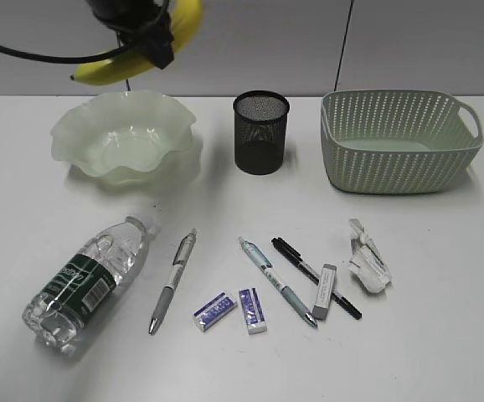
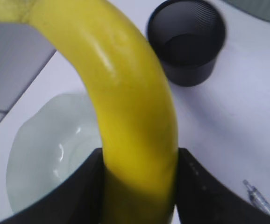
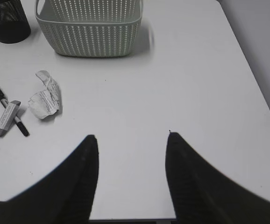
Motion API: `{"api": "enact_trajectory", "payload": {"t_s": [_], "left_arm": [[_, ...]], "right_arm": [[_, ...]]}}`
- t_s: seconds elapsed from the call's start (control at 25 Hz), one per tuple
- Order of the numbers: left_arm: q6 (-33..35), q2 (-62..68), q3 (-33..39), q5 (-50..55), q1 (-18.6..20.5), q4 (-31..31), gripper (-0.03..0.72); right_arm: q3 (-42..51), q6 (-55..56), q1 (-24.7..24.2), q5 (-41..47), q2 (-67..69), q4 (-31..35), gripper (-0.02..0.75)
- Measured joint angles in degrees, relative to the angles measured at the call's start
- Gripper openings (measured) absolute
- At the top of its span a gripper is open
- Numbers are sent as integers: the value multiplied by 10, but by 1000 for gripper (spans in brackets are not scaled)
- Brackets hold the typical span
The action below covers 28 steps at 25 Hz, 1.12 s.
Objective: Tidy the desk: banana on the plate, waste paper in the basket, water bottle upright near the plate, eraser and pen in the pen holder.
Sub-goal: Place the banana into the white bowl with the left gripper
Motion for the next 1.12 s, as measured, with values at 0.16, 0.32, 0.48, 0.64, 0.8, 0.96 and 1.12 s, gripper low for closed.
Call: {"api": "enact_trajectory", "payload": {"t_s": [0.16, 0.32, 0.48, 0.64, 0.8, 0.96, 1.12], "left_arm": [[-21, 37, 0, -13, 70, -27, 328], [-23, 90, 0, -34, 111, -49, 328], [-25, 133, 0, -50, 123, -55, 328], [-25, 149, 0, -71, 123, -65, 328], [-25, 149, 0, -86, 123, -68, 454], [-25, 140, 0, -58, 123, -68, 518], [-49, 97, 0, -11, 123, -67, 517]], "right_arm": [[0, 0, 0, 0, 0, 0, 382], [0, 0, 0, 0, 0, 0, 382], [0, 0, 0, 0, 0, 0, 382], [0, -1, 0, 0, 0, 0, 382], [0, -1, 0, 0, 0, 0, 382], [0, -1, 0, 0, 0, 0, 382], [0, -1, 0, 0, 0, 0, 382]]}}
